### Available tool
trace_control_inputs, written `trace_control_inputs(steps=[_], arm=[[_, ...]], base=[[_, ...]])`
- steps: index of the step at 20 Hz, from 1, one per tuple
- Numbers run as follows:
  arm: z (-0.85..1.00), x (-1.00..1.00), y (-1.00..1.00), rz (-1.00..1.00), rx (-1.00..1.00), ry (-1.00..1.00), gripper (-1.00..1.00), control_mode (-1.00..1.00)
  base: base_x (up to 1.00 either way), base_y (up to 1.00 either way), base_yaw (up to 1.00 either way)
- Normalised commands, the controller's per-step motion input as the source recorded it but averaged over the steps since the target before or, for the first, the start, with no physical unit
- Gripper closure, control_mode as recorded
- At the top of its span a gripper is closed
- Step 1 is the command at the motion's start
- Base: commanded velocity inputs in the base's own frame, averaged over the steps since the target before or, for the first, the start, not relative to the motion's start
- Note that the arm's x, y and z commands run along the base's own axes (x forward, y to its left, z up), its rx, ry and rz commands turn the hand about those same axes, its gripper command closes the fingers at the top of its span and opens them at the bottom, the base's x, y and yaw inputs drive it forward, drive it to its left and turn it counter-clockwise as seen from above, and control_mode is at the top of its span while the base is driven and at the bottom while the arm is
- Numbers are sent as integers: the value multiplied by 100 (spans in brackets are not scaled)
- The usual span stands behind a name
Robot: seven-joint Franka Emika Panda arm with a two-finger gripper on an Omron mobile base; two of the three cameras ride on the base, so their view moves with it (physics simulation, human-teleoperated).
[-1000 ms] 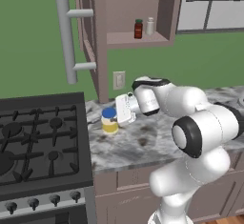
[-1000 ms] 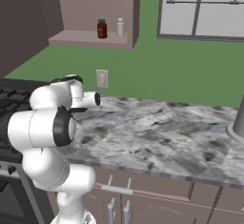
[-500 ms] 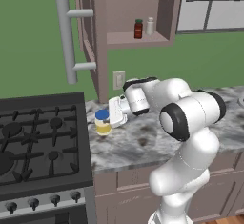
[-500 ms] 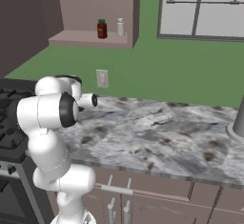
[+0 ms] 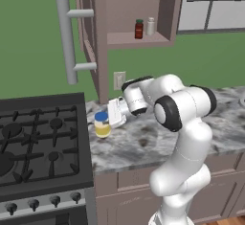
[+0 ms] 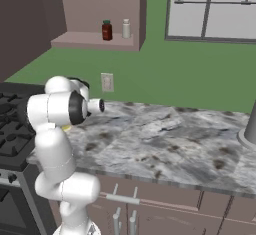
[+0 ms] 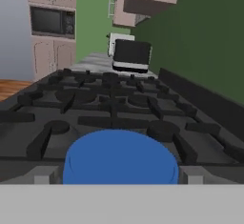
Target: Collect the paprika, mayonnaise, and shaker from the cabinet and place them next to the stove.
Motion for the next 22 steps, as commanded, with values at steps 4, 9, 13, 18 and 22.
trace_control_inputs(steps=[4, 9, 13, 18, 22], arm=[[-37, 7, 0, 5, 0, 0, 100, -100], [-37, -1, 0, 5, 0, -1, -100, -100], [-10, -12, 0, 2, 0, -1, -100, -100], [0, -27, 0, 0, 0, 0, -100, -100], [10, -24, -15, -1, 1, 0, -100, -100]], base=[[0, 0, 0], [0, 0, 0], [0, 0, 0], [0, 0, 0], [0, 0, 0]])
